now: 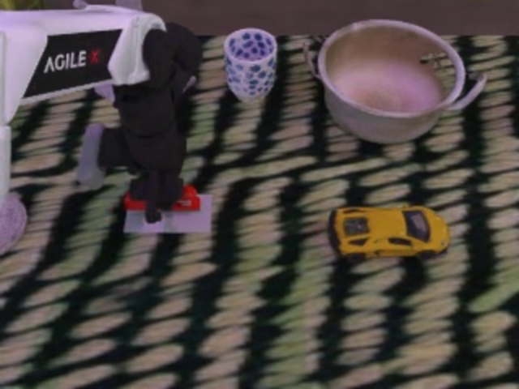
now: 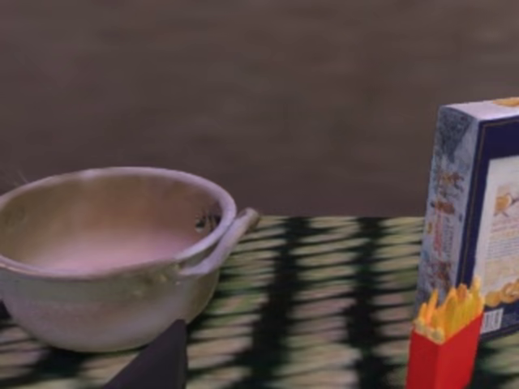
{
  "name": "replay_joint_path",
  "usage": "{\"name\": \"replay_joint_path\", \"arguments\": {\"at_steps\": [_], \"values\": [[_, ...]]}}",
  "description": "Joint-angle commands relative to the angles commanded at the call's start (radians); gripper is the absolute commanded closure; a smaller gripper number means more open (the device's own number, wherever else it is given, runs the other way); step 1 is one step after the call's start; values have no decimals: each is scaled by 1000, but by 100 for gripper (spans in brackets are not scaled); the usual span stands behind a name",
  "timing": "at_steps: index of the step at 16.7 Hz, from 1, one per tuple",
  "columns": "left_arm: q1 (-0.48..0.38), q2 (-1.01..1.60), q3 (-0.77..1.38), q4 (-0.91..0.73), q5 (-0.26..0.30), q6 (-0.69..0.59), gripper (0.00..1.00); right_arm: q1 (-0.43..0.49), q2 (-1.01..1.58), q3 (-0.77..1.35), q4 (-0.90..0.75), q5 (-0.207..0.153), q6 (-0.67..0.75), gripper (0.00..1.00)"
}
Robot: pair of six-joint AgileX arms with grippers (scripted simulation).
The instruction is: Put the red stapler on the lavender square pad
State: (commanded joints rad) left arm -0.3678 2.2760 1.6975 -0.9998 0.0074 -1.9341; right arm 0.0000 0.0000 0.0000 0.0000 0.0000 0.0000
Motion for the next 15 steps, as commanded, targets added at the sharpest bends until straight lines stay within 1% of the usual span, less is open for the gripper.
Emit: {"name": "replay_joint_path", "arguments": {"at_steps": [9,10,15], "values": [[0,0,0,0,0,0,2,0,0,0,0,0,0,0],[0,0,0,0,0,0,0,0,0,0,0,0,0,0],[0,0,0,0,0,0,0,0,0,0,0,0,0,0]]}}
